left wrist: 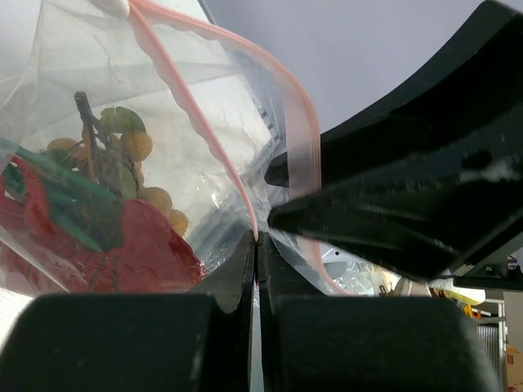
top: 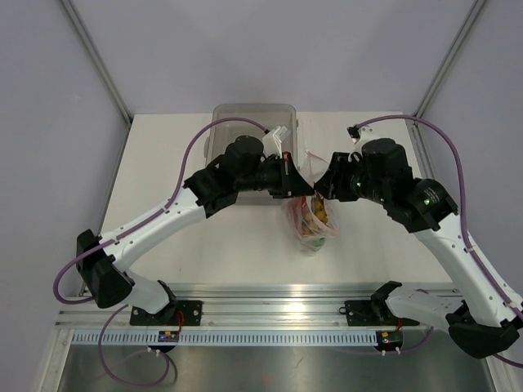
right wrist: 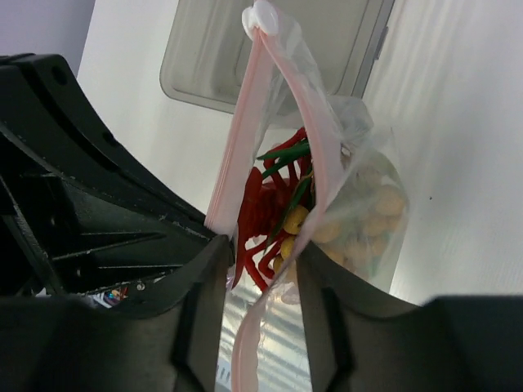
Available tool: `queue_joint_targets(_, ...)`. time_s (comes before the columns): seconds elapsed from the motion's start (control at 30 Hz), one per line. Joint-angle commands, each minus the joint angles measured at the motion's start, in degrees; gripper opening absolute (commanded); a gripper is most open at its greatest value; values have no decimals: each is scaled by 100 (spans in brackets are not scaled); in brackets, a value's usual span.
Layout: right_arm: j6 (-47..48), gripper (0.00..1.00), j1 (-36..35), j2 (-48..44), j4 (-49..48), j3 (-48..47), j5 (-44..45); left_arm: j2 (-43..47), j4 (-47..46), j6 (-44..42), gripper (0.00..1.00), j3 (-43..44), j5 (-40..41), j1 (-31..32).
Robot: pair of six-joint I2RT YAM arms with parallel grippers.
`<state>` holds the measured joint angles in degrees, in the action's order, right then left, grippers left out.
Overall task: Place the food in the zip-top bag and seal the zipper
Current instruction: Adjust the zipper food storage bag at the center of the board, then zip the zipper food storage bag at the center of the board.
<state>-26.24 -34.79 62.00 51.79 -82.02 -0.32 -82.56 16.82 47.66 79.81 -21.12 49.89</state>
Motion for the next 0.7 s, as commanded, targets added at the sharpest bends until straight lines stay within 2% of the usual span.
queue_joint_targets(0.0, 145, 48, -37, -109, -177, 124, -635, 214, -452, 130, 0, -71, 249, 12)
queue_joint_targets(0.07, 189, 61, -37, -197, -274, 203, -890, 214, -443, 147, 0, -45, 319, 12)
queue_joint_targets(0.17, 277, 69, -37, -215, -275, 239, -1198, 188, -390, 165, 0, 26, 424, 12)
queue_joint_targets(0.47, 637, 69, -247, -241, 50, 28, -900, 48, -109, 323, 0, 420, 846, 12)
queue_joint_targets(0.67, 848, 67, -809, 84, 533, -376, -14, -119, 14, 498, 0, 684, 970, 21)
